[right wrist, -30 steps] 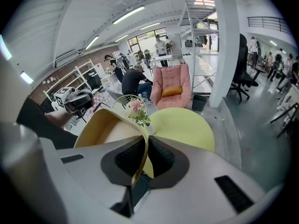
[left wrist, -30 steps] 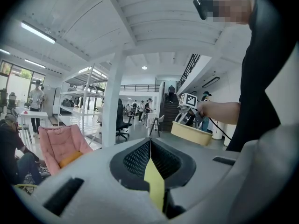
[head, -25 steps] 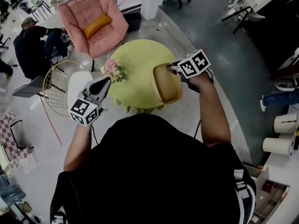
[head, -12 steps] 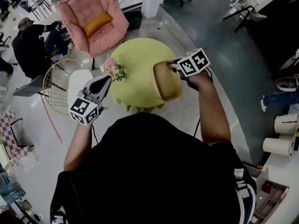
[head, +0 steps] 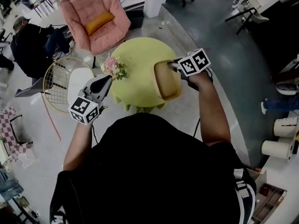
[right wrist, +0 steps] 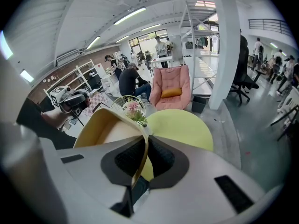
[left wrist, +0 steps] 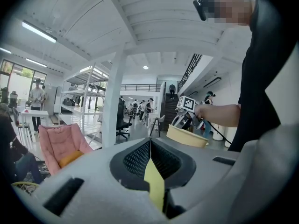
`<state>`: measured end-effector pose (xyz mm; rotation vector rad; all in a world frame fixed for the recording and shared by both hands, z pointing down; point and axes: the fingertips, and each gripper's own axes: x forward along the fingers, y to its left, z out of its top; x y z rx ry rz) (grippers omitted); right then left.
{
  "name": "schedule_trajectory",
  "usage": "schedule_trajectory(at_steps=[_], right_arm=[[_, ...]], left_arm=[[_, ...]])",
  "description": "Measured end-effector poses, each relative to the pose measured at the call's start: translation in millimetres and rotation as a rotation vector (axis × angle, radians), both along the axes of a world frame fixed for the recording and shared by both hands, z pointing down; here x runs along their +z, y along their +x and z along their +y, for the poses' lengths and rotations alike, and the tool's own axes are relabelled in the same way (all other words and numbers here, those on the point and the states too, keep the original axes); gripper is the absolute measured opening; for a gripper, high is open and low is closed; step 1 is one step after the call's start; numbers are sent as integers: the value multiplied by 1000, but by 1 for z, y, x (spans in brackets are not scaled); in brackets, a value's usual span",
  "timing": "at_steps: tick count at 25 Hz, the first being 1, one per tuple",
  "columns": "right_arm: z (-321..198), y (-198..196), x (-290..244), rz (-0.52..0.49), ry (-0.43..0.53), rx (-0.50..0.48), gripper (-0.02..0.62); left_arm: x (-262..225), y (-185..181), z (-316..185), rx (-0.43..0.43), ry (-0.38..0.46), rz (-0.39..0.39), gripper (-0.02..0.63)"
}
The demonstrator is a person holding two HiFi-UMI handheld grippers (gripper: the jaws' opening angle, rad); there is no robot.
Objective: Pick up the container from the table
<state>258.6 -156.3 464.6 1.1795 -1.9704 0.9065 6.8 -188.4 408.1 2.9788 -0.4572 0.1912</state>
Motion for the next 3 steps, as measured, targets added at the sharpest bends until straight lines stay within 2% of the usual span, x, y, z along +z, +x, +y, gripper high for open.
schedule_trajectory(at_steps=[3], right_arm=[[0, -2, 1, -2, -3, -3, 26]], left_arm=[[0, 0, 1, 2, 3, -2, 18]])
